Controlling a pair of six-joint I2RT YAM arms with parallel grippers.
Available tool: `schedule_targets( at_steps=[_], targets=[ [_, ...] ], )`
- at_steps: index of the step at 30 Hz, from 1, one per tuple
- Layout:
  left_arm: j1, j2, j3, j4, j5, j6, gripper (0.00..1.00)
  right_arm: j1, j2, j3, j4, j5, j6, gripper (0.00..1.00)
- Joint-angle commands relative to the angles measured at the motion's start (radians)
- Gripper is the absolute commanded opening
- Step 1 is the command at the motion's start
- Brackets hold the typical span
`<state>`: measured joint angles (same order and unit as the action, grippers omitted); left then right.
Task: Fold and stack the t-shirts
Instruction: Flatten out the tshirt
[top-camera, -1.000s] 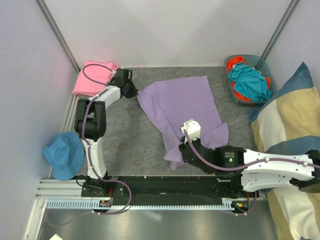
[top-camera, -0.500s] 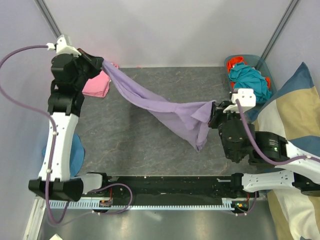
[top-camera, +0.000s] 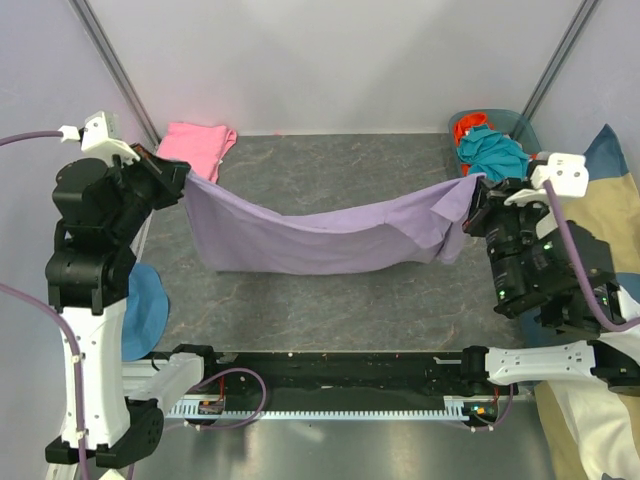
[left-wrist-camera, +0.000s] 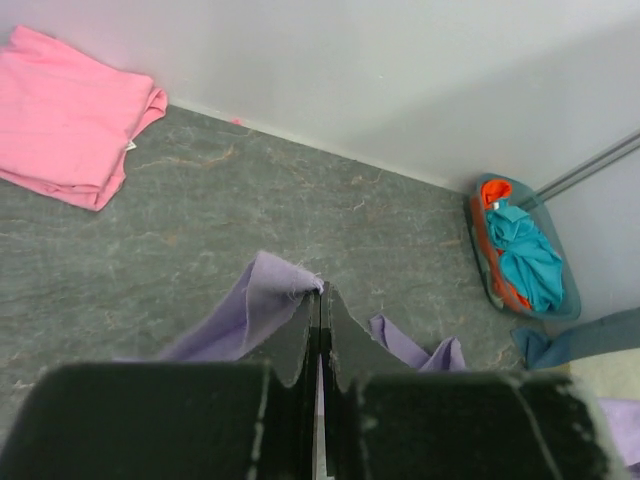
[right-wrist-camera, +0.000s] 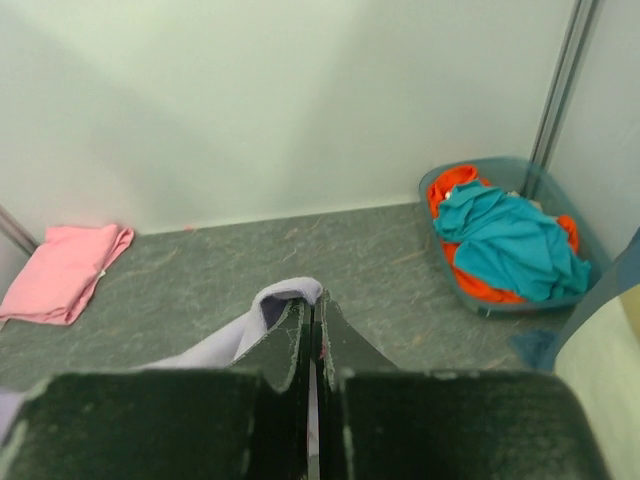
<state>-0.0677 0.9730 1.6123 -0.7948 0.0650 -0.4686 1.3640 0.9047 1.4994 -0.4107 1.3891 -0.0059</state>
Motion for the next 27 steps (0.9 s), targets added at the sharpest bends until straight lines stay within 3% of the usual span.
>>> schedule_targets(
  at_steps=[1, 5, 7, 10, 14, 16, 22, 27],
  targets=[
    [0.002, -0.011, 0.11, -0.086, 0.006, 0.082, 0.02, -0.003, 0.006, 0.093, 0.187, 0.013, -0.238, 0.0],
    [0.0, -0.023, 0.118, -0.09, -0.011, 0.071, 0.02, 0.0, 0.017, 0.107, 0.123, 0.007, -0.189, 0.0],
    [0.0, -0.052, 0.068, -0.086, 0.002, 0.056, 0.02, -0.002, 0.029, 0.122, -0.029, -0.034, -0.048, 0.0],
    [0.0, -0.103, -0.057, -0.051, 0.018, 0.041, 0.02, -0.002, 0.037, 0.076, -0.106, -0.061, 0.074, 0.0],
    [0.0, -0.122, -0.211, 0.052, 0.024, 0.001, 0.02, -0.005, 0.065, 0.01, -0.091, -0.036, 0.115, 0.0],
    [0.0, -0.084, -0.279, 0.158, 0.047, -0.022, 0.02, -0.035, 0.089, -0.022, 0.005, -0.039, 0.071, 0.0],
    [0.0, 0.096, -0.249, 0.311, 0.102, -0.074, 0.02, -0.376, 0.241, 0.054, -0.013, -0.418, 0.073, 0.0],
    [0.0, 0.222, -0.145, 0.324, 0.069, -0.022, 0.02, -0.623, 0.428, 0.182, -0.027, -0.73, 0.095, 0.0]
  ],
)
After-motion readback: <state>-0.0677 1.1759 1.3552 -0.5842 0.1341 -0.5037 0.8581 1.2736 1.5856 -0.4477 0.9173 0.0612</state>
